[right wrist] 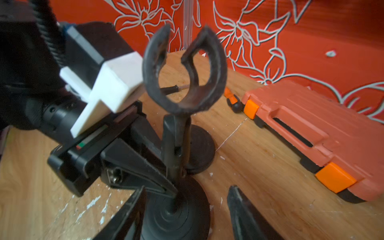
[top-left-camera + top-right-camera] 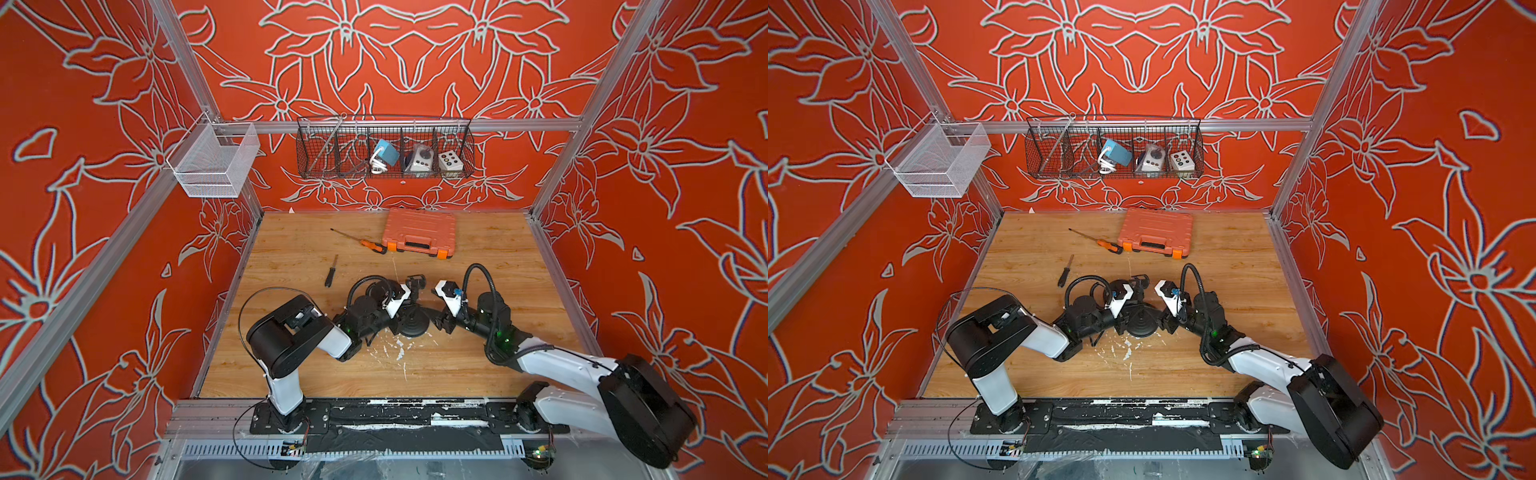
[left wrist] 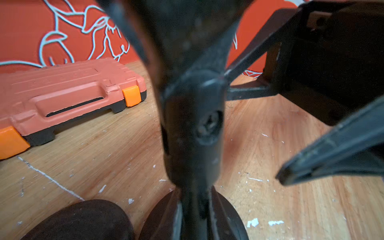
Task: Assemble a microphone stand
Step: Screw the microphone stand pole into the microphone stand base.
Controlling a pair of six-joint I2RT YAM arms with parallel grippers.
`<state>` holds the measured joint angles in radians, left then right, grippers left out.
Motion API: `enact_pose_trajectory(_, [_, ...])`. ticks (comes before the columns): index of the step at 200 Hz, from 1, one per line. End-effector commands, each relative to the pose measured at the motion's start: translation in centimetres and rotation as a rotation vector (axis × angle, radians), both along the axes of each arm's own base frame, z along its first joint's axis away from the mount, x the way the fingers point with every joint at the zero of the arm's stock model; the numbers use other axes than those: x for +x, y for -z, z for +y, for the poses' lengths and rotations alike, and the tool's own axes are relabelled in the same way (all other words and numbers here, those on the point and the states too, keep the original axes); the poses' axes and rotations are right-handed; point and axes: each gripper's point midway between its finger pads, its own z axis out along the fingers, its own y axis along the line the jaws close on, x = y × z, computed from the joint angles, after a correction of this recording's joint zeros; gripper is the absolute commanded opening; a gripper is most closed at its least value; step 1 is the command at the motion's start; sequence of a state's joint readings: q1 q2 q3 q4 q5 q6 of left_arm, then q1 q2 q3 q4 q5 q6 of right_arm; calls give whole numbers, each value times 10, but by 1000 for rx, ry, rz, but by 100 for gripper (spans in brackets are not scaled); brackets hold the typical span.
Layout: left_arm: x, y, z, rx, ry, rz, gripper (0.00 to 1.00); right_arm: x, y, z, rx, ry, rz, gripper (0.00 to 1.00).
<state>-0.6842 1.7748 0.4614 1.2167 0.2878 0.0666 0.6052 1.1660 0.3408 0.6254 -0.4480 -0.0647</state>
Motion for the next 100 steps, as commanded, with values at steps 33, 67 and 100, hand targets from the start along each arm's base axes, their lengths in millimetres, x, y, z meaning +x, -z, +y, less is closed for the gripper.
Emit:
enact_pose_trajectory(33, [1, 14, 10, 31, -33, 4, 1, -9, -13, 15, -40, -263, 27, 74])
enact_pose_trajectory(67, [-3, 20, 8, 12, -13, -2, 1, 8, -22, 29, -12, -286, 44, 68])
enact_pose_trajectory(100, [-4, 22, 7, 19, -3, 0, 1, 16, -27, 38, 25, -302, 46, 52])
